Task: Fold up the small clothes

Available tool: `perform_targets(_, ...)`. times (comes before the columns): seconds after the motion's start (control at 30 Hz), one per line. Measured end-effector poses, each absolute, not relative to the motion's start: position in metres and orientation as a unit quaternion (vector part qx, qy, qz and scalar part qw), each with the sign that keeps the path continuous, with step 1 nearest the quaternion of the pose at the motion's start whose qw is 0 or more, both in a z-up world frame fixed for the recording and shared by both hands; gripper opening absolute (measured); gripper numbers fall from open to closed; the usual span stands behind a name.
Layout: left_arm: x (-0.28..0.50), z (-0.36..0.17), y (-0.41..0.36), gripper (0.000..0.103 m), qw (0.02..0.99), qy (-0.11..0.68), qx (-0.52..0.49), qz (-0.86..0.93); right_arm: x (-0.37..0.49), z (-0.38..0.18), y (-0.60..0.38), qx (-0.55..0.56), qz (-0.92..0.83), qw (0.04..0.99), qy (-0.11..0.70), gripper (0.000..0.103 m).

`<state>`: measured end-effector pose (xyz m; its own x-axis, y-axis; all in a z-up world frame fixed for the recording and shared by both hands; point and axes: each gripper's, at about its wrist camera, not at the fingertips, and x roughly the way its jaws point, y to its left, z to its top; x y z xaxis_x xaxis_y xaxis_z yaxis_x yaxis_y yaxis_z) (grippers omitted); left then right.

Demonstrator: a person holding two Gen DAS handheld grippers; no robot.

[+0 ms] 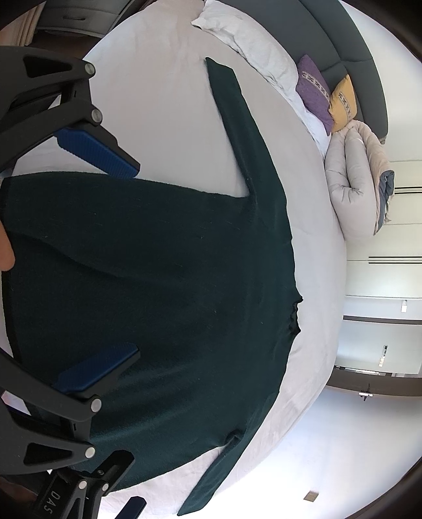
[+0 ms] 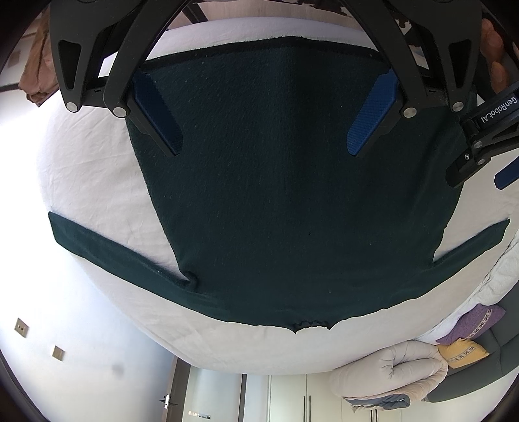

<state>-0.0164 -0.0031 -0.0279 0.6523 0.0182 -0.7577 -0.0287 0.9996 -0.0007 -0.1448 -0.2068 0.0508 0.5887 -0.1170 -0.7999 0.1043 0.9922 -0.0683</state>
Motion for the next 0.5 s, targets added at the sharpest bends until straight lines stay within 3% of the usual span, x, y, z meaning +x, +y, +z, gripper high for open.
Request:
perform_targets(0.37, -0.015, -0.032, -0.008, 0.103, 0.91, 0.412, 0.016, 0.036, -0.142, 0.042, -0.221, 0.027, -0.048, 0.89, 0.452, 0.103)
perform_targets(0.5, -0.007, -0.034, 0.004, 0.103, 0.903, 0.423, -0.063, -0.027, -0.145, 0.053, -0.248, 0.066, -0.03, 0.908, 0.414, 0.103)
